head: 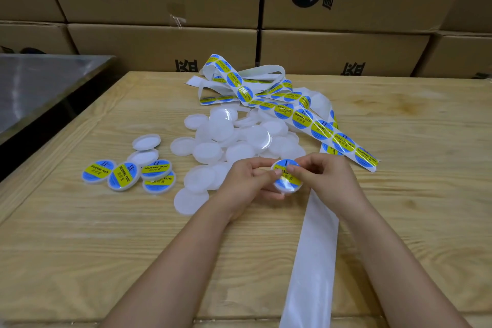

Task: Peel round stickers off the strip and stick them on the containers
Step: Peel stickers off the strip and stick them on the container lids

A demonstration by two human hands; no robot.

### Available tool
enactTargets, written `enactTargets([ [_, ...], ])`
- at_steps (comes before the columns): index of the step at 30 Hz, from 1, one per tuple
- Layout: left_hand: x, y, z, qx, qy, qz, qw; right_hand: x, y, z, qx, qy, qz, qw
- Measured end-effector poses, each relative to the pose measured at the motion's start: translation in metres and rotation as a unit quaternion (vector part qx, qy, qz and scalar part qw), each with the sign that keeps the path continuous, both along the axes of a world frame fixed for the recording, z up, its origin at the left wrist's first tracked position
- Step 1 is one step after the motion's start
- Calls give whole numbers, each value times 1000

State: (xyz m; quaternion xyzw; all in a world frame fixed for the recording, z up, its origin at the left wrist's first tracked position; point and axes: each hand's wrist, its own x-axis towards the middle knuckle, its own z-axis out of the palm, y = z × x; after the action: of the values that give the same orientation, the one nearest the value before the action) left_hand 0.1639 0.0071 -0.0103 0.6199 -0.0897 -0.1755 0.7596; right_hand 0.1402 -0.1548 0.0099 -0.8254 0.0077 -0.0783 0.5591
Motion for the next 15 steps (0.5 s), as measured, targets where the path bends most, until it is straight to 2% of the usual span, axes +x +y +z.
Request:
enactTargets([
  [7,2,1,-1,-39,14,20,999,-7,18,-6,-127,-114,-99,980],
  [11,2,1,-1,-53,21,37,998,-8,27,-10,-119,-128,-122,977],
  [15,3,1,-1,-64,22,44,997,-8,30,-12,-54,-126,-125,983],
])
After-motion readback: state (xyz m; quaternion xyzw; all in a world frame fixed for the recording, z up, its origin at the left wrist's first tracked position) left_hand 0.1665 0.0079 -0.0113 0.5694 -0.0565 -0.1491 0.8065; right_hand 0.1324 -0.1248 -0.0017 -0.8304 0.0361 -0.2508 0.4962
